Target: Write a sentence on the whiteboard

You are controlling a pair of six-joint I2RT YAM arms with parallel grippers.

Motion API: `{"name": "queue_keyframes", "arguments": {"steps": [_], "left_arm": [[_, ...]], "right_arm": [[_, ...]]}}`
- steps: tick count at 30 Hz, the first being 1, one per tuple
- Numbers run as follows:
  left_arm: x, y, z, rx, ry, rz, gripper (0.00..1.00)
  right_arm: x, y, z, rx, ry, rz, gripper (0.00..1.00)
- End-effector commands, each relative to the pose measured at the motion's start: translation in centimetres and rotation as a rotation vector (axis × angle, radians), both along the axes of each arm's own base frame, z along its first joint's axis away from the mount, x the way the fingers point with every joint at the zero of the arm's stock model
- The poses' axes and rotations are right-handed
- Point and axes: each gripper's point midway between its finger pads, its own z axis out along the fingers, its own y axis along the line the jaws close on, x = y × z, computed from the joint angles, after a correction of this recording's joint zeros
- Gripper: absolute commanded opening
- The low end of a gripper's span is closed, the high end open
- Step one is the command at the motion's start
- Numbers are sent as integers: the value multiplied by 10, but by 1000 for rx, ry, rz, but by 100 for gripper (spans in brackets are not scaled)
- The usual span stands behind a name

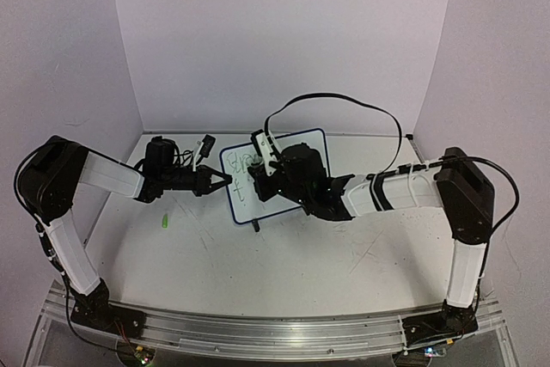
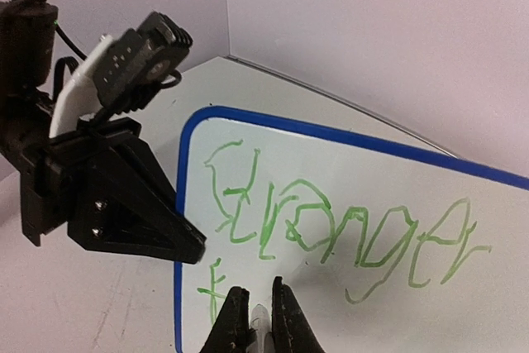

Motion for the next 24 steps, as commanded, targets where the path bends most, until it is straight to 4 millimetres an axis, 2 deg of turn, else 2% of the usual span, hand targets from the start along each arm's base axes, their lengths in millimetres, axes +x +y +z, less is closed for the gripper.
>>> {"name": "queue_keyframes", "arguments": {"steps": [1, 7, 24], "left_arm": [[20, 12, -11, 94, -74, 83, 0], [20, 13, -9, 92, -77, 85, 0], [20, 11, -9, 90, -76, 78, 0]], "right_arm": [[-7, 16, 32, 84, -38, 80, 0], [9, 22, 23, 73, -34, 52, 0], [23, 19, 10, 4, -72, -3, 0]]}}
